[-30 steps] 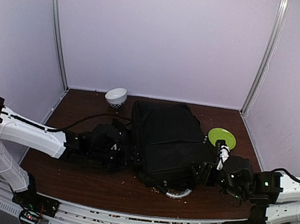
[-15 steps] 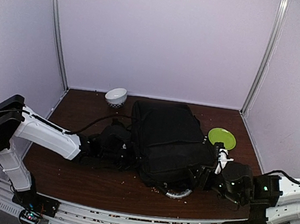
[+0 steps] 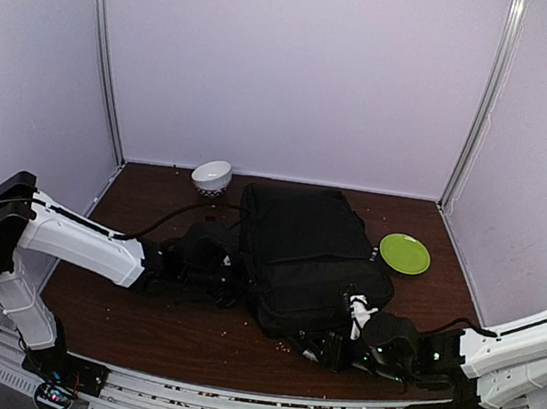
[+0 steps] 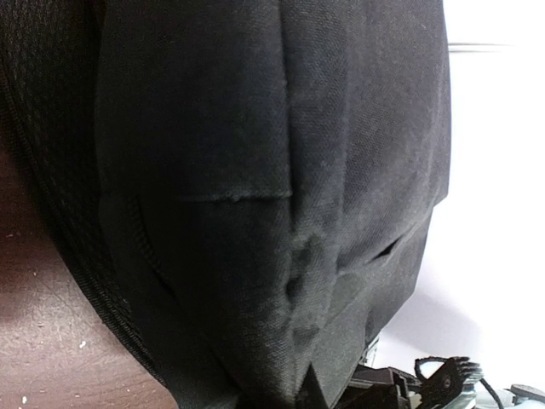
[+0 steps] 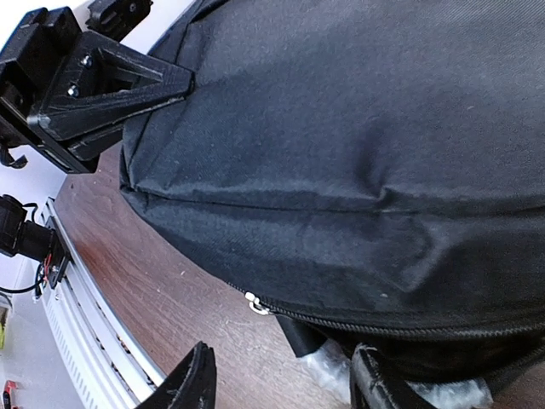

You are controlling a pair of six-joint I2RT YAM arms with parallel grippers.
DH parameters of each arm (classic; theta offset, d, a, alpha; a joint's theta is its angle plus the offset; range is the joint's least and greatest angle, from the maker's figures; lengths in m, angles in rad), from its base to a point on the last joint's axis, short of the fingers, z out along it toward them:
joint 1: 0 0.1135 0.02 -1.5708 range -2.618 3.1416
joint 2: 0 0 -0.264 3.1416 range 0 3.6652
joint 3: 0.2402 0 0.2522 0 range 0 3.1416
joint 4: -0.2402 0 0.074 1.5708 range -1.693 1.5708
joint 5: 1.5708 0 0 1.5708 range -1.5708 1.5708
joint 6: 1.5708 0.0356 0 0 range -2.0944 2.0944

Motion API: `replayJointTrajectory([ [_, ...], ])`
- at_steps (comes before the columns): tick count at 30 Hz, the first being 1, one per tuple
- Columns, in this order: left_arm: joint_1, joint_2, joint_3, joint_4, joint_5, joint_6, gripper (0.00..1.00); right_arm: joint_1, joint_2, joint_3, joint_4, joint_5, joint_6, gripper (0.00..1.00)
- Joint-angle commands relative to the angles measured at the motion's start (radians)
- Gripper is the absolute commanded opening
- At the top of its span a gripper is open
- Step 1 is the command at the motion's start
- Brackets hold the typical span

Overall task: Pack the student bag
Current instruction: Zip the student bag at the center of the board.

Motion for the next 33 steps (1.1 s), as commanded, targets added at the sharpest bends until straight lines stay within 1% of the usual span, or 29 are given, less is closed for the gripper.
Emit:
replayJointTrajectory([
  [1,0.010,-0.064,0.061,0.038,-0.011,-0.011,0.00,0.007,0.058,0.002,0.161,-0.023,0.016,0.53],
  [3,0.010,-0.071,0.064,0.027,-0.015,-0.015,0.00,0.006,0.073,-0.004,0.203,-0.032,0.015,0.53],
  [6,0.011,-0.088,0.069,0.015,-0.026,-0.019,0.00,0.007,0.088,-0.015,0.221,-0.019,0.017,0.50],
  [9,0.015,-0.101,0.087,-0.018,-0.047,-0.016,0.00,0.010,0.059,-0.038,0.246,0.002,0.026,0.49],
  [13,0.020,-0.110,0.104,-0.032,-0.060,-0.016,0.00,0.040,-0.052,-0.058,0.222,0.052,0.007,0.55],
  [16,0.020,-0.106,0.118,-0.030,-0.064,-0.023,0.00,0.043,-0.088,-0.042,0.180,0.020,-0.001,0.56],
  [18,0.020,-0.105,0.131,-0.026,-0.064,-0.026,0.00,0.043,-0.068,-0.033,0.172,-0.014,0.012,0.54],
  [21,0.020,-0.106,0.150,-0.030,-0.063,-0.027,0.00,0.044,-0.023,-0.048,0.217,-0.029,0.051,0.51],
  [24,0.020,-0.111,0.157,-0.039,-0.066,-0.027,0.00,0.042,0.017,-0.074,0.302,-0.012,0.087,0.51],
  [28,0.020,-0.118,0.163,-0.054,-0.068,-0.027,0.00,0.042,0.076,-0.044,0.302,-0.017,0.095,0.52],
  [33,0.020,-0.119,0.162,-0.054,-0.062,-0.028,0.00,0.029,0.117,-0.059,0.318,0.034,0.124,0.52],
])
